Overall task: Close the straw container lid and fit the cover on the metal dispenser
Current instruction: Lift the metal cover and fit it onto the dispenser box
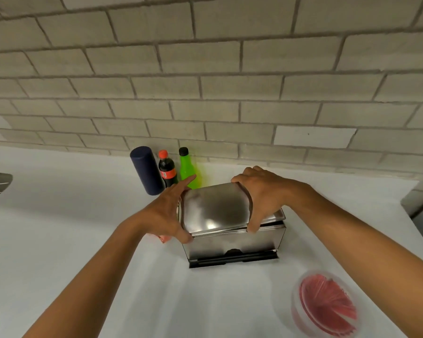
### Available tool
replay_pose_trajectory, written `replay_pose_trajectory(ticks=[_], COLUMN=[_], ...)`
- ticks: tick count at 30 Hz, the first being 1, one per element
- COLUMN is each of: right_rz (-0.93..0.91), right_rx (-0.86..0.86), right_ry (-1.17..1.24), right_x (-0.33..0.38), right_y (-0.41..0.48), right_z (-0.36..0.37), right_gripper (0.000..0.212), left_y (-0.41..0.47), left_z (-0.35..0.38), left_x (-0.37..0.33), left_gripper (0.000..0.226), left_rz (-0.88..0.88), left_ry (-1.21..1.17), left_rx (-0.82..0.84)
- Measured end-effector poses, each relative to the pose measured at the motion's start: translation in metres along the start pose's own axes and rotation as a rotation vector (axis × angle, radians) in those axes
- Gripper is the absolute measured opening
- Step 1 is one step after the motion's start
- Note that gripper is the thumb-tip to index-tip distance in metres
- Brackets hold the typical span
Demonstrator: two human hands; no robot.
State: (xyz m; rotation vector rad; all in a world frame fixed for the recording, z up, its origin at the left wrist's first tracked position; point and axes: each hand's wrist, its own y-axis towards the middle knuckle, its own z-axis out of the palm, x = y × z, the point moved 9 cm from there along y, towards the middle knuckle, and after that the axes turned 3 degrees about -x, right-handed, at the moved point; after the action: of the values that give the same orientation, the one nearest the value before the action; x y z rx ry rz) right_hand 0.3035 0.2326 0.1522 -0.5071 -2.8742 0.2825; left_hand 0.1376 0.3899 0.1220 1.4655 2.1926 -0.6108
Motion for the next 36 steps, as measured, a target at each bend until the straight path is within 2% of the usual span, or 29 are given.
replay_pose_trajectory(ticks=[19,36], right_rz=[0.014,0.039], right_rx=[0.024,0.054], right_ry=[-0.022,0.030], right_x=[0.005,-0.008], right_y=[0.004,-0.002], right_z=[0.007,0.013], right_gripper=[0.112,0.117], left_y=[0.003,0.012], left_z=[0.011,0.017], left_x=[0.017,0.015], left_gripper=[0.155,0.157], left_rz=[0.000,-0.010], left_ry=[-0.147,-0.074], left_rx=[0.068,0.062])
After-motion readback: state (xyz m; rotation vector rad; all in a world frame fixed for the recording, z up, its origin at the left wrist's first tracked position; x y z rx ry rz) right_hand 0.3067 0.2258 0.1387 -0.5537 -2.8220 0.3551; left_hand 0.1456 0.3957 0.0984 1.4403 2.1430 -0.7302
